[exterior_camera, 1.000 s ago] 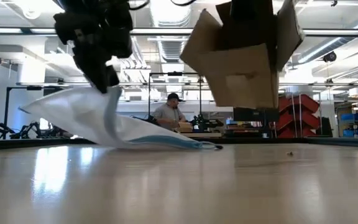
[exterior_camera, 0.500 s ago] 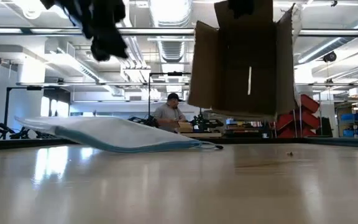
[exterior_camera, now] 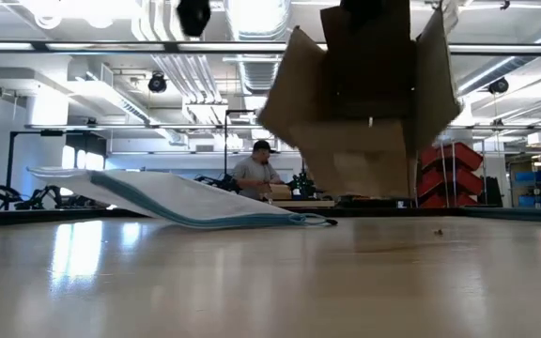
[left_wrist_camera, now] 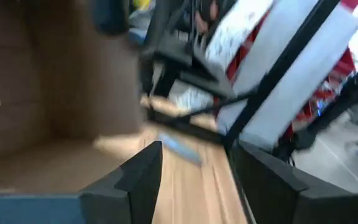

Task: Pack items into zip bag
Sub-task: Break down the brown box until it is flat

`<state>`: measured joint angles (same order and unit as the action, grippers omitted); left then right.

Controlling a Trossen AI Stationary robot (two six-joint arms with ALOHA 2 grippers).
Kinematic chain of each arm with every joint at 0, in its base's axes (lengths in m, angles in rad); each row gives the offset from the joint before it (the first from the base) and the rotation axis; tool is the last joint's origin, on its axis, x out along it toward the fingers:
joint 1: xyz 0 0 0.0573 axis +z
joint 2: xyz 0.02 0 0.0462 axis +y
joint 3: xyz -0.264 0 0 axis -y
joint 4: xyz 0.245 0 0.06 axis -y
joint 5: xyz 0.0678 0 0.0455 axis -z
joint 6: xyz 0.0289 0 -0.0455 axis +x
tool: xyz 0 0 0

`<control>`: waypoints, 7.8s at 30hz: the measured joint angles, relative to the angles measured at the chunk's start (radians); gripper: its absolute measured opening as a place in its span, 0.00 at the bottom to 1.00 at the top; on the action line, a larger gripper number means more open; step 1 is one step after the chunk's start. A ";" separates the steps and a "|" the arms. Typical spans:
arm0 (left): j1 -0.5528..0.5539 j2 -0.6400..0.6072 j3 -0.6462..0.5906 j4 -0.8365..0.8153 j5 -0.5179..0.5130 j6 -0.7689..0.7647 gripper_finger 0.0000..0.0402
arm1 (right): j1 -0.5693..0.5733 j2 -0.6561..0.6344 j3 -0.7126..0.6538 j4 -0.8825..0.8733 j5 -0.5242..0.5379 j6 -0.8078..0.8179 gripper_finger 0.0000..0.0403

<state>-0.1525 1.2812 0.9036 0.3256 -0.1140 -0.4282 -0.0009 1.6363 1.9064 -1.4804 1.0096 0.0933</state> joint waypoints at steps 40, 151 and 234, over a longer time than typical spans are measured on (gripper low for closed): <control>0.298 0.545 0.143 -0.120 0.035 0.047 0.20 | 0.217 -0.005 0.295 0.185 -0.521 -0.005 0.00; -0.106 0.301 -0.130 -0.198 -0.007 0.097 0.20 | 0.769 -0.186 -0.986 0.501 -1.148 2.197 0.61; 0.369 0.245 -0.116 0.475 1.012 -0.164 0.42 | 0.153 -0.266 -0.569 1.221 -0.679 0.452 0.27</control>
<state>0.2168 1.5261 0.7875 0.8005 0.8975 -0.5918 0.1517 1.3708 1.3379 -0.2590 0.3306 0.5455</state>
